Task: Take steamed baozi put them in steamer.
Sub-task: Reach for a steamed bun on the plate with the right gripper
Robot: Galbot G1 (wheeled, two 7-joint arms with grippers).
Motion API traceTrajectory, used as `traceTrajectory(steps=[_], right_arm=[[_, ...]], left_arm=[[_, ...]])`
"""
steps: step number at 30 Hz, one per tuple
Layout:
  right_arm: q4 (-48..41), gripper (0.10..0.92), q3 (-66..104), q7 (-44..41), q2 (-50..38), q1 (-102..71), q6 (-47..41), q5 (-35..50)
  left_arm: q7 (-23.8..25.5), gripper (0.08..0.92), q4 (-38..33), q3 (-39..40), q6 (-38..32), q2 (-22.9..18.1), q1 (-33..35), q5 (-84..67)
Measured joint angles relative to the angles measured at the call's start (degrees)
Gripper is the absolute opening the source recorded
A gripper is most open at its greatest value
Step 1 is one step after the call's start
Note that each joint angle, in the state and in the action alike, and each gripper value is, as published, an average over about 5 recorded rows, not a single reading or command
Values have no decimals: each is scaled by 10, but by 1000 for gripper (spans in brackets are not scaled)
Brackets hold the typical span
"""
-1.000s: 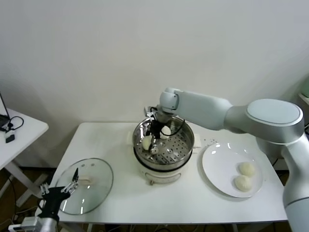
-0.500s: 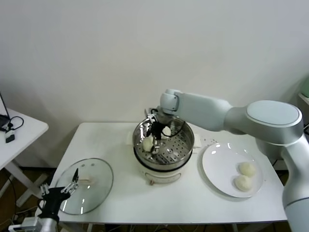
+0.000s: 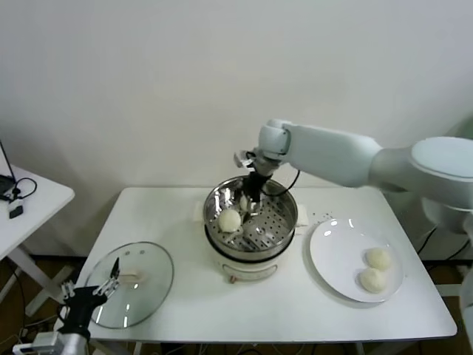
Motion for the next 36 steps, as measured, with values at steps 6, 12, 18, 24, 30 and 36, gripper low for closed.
traceTrajectory(steps=[6, 12, 18, 24, 30, 36], right_arm=[[66, 823, -18, -19, -85, 55, 16, -14], [124, 823, -13, -32, -191, 65, 30, -61], [147, 823, 35, -41, -290, 10, 44, -141], [153, 823, 126, -42, -362, -100, 49, -213], [149, 823, 225, -43, -398, -223, 58, -275], [138, 823, 300, -43, -408, -314, 66, -328]], left_arm=[[-1, 823, 1, -2, 5, 0, -5, 1], [0, 823, -1, -2, 10, -1, -13, 3], [2, 823, -9, 1, 14, -8, -12, 13], [8, 823, -11, 5, 15, -16, -8, 27], [9, 823, -11, 12, 13, -28, -9, 43], [8, 823, -11, 17, 13, -37, -8, 55]])
